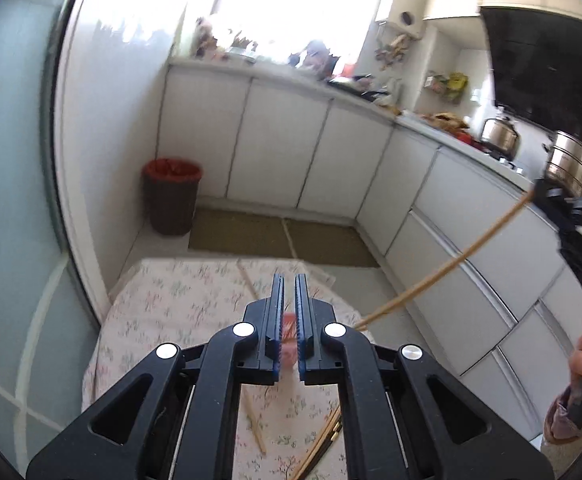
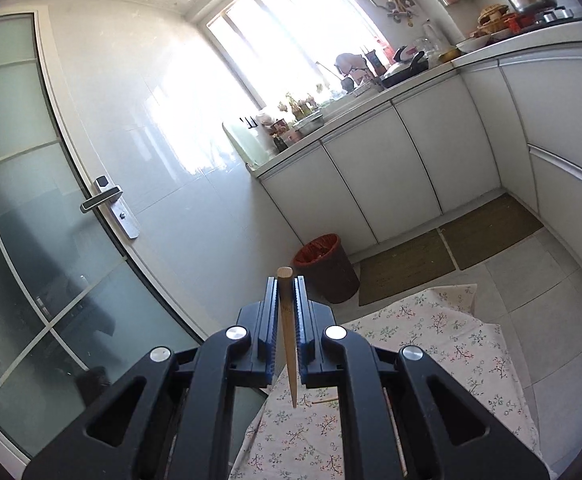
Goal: Organize utensils
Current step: 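Close the right gripper on a wooden chopstick and lift it while the left gripper holds its chopstick, then carry both upright chopsticks over the pink holder with both grippers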
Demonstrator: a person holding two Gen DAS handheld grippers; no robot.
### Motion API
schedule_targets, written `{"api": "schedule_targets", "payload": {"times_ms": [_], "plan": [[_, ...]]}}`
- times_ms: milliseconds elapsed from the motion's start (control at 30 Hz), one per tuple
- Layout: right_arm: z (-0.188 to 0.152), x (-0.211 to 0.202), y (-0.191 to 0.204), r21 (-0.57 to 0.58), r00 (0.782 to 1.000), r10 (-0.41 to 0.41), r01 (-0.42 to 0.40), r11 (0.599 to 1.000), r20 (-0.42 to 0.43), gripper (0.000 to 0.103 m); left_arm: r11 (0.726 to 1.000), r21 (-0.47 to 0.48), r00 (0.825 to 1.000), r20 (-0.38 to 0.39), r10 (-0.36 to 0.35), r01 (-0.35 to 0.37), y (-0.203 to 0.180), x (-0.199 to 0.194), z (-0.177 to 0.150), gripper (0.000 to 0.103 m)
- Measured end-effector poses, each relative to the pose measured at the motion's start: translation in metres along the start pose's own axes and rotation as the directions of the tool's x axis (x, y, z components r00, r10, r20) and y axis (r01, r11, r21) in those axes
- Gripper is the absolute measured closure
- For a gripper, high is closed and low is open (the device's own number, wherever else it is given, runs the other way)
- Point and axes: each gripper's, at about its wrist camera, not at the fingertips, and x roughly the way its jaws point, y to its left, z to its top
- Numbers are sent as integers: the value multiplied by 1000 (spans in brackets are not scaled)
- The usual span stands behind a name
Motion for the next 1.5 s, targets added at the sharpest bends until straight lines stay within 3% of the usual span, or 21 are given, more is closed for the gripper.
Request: {"api": "schedule_targets", "payload": {"times_ms": [67,100,133,167,233,267,367,467,567,700,733,767,833,933,1067,1100,1200,1267,1400,1433,1500], "plan": [[-2,0,-3,15,1000,13,-13,1000,-17,95,991,-131,989,-146,10,-29,36,35,-23,77],[-2,0,-5,29,999,22,-21,999,-27,95,982,-183,965,-262,2,-52,55,63,-40,66],[-5,1,-7,43,999,30,-28,999,-36,95,978,-196,927,-375,-8,-71,66,89,-59,47],[-6,1,-9,57,998,36,-34,998,-43,95,977,-196,874,-486,-22,-84,73,118,-84,47],[-10,1,-13,69,998,35,-31,997,-52,95,980,-133,819,-573,43,-145,75,152,-121,47],[-12,-1,-15,70,998,30,-26,997,-56,95,985,-34,790,-602,117,-171,66,169,-141,46],[-19,-5,-21,71,998,13,-8,997,-66,95,978,110,766,-608,208,-179,42,199,-174,47],[-24,-8,-32,90,997,-2,9,996,-80,95,952,201,779,-547,305,-231,24,224,-175,47],[-27,-15,-42,108,996,-16,25,994,-82,95,916,222,787,-469,401,-335,25,246,-162,47],[-28,-25,-54,112,996,-42,50,992,-74,95,900,189,758,-487,434,-393,44,278,-162,49],[-28,-26,-58,119,996,-43,52,992,-74,95,906,177,745,-519,418,-385,51,283,-170,63],[-28,-27,-61,128,996,-45,54,990,-71,95,913,169,771,-493,404,-370,51,277,-174,76],[-28,-27,-66,138,997,-48,57,989,-68,95,923,215,780,-495,384,-318,43,270,-183,95],[-30,-25,-70,157,996,-38,50,986,-77,95,939,278,742,-582,332,-202,33,254,-197,97],[-35,-25,-69,161,996,-35,47,986,-78,95,930,365,625,-717,308,-39,31,227,-214,96],[-37,-25,-70,165,996,-34,47,985,-82,95,925,378,612,-726,314,-27,31,224,-215,95],[-40,-21,-73,179,995,-26,44,983,-99,95,912,407,625,-702,341,-41,31,228,-204,66],[-44,-19,-74,185,993,-31,52,981,-113,95,920,386,655,-679,332,-66,29,241,-191,47],[-46,-19,-77,179,991,-58,80,981,-123,95,911,401,692,-632,349,-93,14,272,-181,49],[-46,-20,-78,181,991,-62,83,980,-123,95,903,417,680,-631,372,-107,14,279,-183,59],[-45,-21,-79,181,991,-65,86,980,-119,95,939,332,690,-658,301,-93,19,279,-178,83]]}}
